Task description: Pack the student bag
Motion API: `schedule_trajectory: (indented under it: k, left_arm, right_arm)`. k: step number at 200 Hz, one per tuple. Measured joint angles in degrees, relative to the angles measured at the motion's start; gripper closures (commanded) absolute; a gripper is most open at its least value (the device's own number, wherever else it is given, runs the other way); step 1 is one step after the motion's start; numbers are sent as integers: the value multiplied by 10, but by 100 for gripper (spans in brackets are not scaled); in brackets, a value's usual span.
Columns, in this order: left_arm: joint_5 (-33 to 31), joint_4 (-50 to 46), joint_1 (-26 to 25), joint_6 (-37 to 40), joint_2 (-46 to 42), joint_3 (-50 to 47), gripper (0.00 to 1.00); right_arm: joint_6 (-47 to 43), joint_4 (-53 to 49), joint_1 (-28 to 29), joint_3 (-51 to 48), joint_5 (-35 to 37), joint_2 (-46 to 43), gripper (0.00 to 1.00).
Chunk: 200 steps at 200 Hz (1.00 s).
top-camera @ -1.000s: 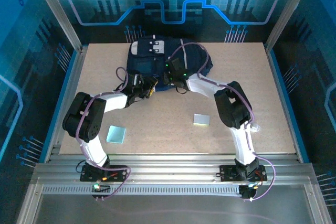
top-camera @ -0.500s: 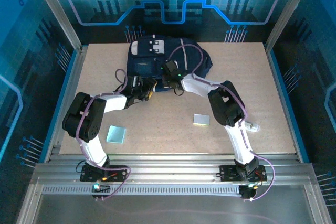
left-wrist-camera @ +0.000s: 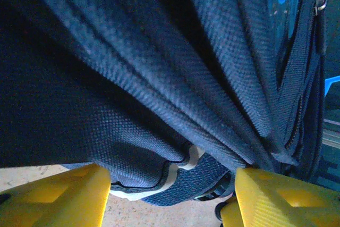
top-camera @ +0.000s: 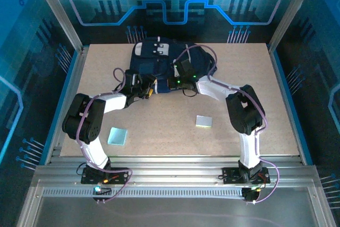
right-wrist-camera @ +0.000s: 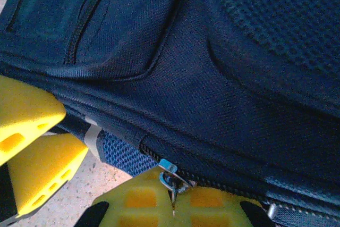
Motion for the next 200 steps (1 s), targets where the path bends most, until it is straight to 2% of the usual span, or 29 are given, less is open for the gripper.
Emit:
schedule_trajectory:
  k: [61, 100, 166, 177, 181, 200]
  left_arm:
    - [1, 4, 0, -42, -21, -4, 32]
    - [12, 42, -7, -68, -48, 0, 31]
    - [25, 63, -30, -93, 27, 31, 31]
    - [25, 61, -31, -92, 38, 35, 37]
    - [25, 61, -31, -91, 41, 36, 43]
    - [29, 59, -30, -85, 58, 43, 84]
  right_arm:
    - [9, 5, 1, -5, -23, 0, 100]
    - [8, 2, 21, -5, -38, 0, 100]
    - [8, 2, 36, -7, -39, 0, 100]
    - [8, 2, 37, -13, -39, 0, 100]
    - [8, 2, 38, -15, -39, 0, 100]
    - [8, 4, 38, -28, -38, -3, 100]
